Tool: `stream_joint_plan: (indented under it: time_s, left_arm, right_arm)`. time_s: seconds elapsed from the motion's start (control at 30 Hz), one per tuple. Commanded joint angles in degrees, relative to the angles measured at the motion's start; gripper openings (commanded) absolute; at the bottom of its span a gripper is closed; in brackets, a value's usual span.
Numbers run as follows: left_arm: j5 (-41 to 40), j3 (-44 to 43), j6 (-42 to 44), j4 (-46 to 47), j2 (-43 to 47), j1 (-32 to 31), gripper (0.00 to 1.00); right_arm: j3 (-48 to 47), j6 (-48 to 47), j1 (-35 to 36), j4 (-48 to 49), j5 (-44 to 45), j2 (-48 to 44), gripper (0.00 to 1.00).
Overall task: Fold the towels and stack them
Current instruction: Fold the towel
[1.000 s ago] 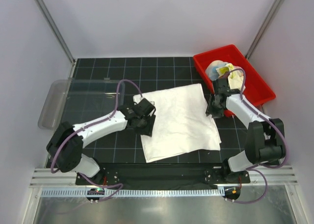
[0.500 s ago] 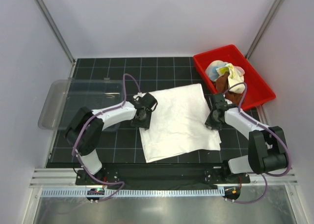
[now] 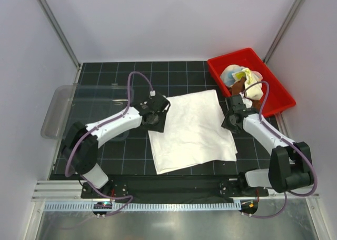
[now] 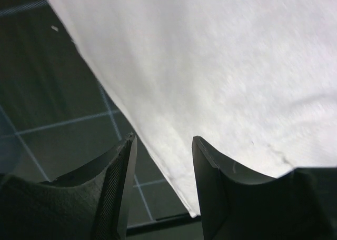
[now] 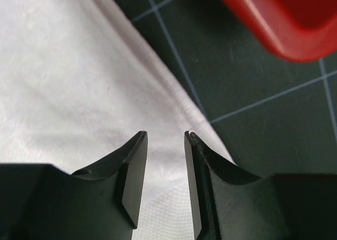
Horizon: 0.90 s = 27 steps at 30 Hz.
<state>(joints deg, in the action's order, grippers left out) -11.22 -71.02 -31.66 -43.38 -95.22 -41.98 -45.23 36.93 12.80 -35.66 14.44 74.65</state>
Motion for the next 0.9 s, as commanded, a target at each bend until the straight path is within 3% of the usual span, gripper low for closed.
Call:
stream_joint_plan:
  time_s: [0.0,0.17,0.27,0.57,0.77,0.87]
  left_arm:
    - [8.7,5.6,-4.2,4.1,6.1,-4.5,0.5]
    - [9.6,13.8,-8.5,10.2,4.3,-7.3,0.49]
    - [4.1,14.1,-8.8,9.2,2.7,-7.4,0.49]
    - [-9.4,4.6,-2.5,0.1,-3.2,-2.5,0.51]
    - [-10.8,1.0,0.0,-2.2,-2.8,0.0,0.52]
    - [-7.7,0.4,0.3,-3.4,0.6,-0.4,0.52]
  right_arm:
    - [-3.5,-4.1,-3.4,-0.2,4.0,4.1,0.42]
    - [0.1,-3.4,-4.9,3.5,0.4,6.5,0.47]
    - [3.5,-2.6,-4.9,5.1,-0.6,6.1,0.47]
    - [11.6,4.5,-3.7,7.0,-11.2,-3.6,0.46]
    - [8.9,4.0,-2.0,2.7,-9.3,-6.5,0.46]
    - [6.7,1.5,-2.0,-0.5,-5.5,-5.8,0.46]
